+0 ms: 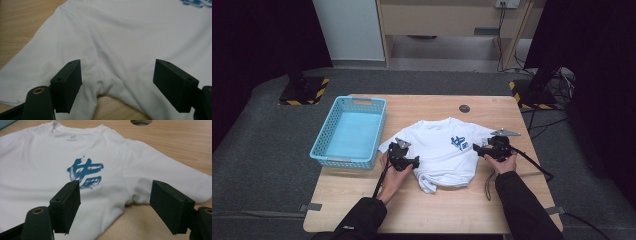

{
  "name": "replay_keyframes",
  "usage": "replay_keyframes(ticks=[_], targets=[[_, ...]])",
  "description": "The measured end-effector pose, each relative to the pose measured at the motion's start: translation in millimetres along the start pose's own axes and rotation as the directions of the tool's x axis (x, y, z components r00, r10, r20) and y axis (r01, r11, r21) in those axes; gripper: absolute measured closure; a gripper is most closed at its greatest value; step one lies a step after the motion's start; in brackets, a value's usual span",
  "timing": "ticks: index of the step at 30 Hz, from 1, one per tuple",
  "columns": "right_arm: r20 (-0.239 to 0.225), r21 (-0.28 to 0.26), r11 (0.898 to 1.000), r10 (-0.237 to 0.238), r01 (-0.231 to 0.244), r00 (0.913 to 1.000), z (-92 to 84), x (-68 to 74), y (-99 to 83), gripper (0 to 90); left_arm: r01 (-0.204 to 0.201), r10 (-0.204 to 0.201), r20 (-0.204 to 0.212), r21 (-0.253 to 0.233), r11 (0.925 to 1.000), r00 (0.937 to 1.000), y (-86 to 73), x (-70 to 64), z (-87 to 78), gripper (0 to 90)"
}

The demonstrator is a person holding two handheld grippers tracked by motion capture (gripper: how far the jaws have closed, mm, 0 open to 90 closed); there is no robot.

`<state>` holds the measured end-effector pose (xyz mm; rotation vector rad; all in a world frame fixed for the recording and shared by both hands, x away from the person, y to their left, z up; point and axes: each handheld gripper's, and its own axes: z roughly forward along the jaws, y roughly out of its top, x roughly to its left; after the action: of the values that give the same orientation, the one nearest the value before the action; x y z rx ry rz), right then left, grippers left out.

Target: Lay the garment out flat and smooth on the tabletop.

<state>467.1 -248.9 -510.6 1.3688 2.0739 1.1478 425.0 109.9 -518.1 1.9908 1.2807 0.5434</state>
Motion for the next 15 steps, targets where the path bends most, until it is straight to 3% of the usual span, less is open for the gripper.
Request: replay_keyframes(ticks=[3,7,12,15], targets=[[0.042,0.0,0.996,-0.092,0.092,0.9949,-20.5,12.3,-2.7,22.9,0.012,-0.011,0.027,-0.022,0.9997,0.9996,-3.6,-9.0,-15.5,23.5],[0.01,-0.01,0.998,-0.06,0.06,0.9981,-39.9,30.5,-10.1,22.5,0.032,-0.032,0.059,-0.012,0.9994,0.9978,-17.3,-18.3,-31.6,24.9],[-0.009,0.048,0.997,-0.067,0.067,0.9977,-55.5,49.7,-30.4,24.8,0.057,-0.059,0.074,0.027,0.998,0.9955,-39.9,-22.7,-42.2,27.2],[-0.016,0.075,0.996,-0.052,0.053,0.9985,-58.3,55.7,-39.5,26.9,0.069,-0.071,0.085,0.029,0.9972,0.9938,-42.7,-26.2,-42.5,28.6]])
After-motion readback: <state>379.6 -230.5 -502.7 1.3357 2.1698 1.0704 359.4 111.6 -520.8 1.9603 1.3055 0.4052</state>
